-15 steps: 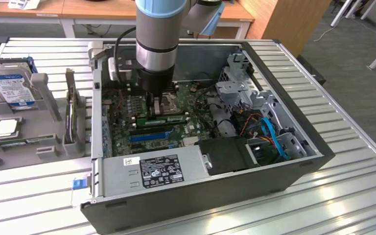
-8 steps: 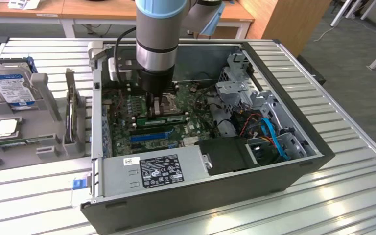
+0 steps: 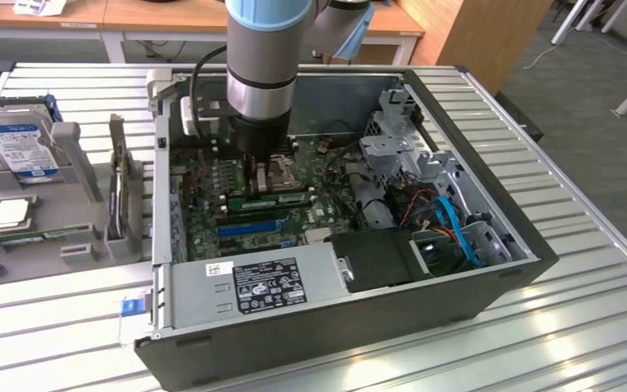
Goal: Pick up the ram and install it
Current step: 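Press down the ram until it locks into place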
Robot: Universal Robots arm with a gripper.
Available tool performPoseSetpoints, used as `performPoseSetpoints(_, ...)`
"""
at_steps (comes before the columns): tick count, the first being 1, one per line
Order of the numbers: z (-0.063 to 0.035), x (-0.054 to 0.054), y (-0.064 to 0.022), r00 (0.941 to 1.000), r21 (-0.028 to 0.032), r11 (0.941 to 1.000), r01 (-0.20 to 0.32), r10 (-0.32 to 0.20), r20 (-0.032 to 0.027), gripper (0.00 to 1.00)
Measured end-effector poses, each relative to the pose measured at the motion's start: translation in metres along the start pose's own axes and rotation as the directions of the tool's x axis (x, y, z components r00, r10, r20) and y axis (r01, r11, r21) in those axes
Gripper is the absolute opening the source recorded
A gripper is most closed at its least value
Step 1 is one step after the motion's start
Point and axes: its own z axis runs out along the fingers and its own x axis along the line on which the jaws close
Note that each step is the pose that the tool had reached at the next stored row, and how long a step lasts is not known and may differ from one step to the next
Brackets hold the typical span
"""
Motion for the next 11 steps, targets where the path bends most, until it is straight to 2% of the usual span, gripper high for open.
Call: performPoseSetpoints(11, 0.0011, 0.0000, 0.0000, 1.0000, 0.0001, 1.0000, 0.000, 0.000, 0.0000, 0.10)
